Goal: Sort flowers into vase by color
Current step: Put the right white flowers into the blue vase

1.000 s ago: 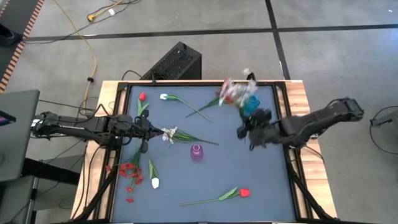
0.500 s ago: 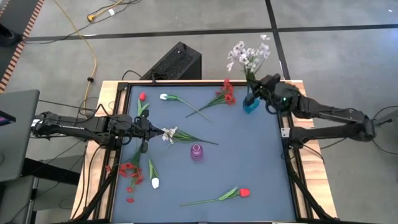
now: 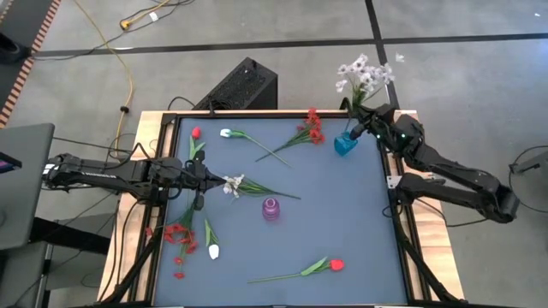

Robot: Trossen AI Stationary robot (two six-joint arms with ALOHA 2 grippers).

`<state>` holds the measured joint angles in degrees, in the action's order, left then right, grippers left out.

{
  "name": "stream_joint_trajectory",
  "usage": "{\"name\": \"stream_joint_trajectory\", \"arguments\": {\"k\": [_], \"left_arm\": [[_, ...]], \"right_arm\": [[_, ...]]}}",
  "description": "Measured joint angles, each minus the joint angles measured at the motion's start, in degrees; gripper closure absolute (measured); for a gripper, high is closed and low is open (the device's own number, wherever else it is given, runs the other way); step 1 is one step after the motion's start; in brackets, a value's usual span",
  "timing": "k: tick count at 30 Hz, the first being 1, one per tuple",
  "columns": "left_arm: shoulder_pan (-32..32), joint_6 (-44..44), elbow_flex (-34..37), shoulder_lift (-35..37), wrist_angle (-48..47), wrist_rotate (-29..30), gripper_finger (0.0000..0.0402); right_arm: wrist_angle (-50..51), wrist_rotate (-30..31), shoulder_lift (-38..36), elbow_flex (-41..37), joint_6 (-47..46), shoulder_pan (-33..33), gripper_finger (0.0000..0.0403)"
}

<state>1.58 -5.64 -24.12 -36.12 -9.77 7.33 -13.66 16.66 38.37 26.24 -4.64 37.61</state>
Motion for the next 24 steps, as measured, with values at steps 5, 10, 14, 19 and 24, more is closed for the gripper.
{"name": "stream_joint_trajectory", "arguments": {"k": [5, 10, 14, 19, 24], "left_arm": [[0.0, -0.2, 0.0, 0.0, -0.41, 0.0, 0.0401], [0.0, -1.14, 0.0, 0.02, -0.37, 0.0, 0.0401], [0.0, -1.62, 0.0, 0.02, -0.34, 0.0, 0.0401], [0.0, -1.69, 0.0, 0.02, -0.19, 0.04, 0.0401], [0.0, -2.15, 0.0, 0.02, -0.2, 0.1, 0.0401]], "right_arm": [[1.29, -0.06, -0.29, -0.31, 1.18, -0.05, 0.0372], [1.87, 1.08, -0.21, -0.33, 3.24, 0.14, 0.0372], [2.1, 1.22, -0.24, -0.33, 3.65, 0.62, 0.0372], [4.88, 1.32, -0.15, -0.33, 3.29, 0.8, 0.0372], [10.36, 1.34, -0.13, -0.33, 1.65, 0.8, 0.0343]]}}
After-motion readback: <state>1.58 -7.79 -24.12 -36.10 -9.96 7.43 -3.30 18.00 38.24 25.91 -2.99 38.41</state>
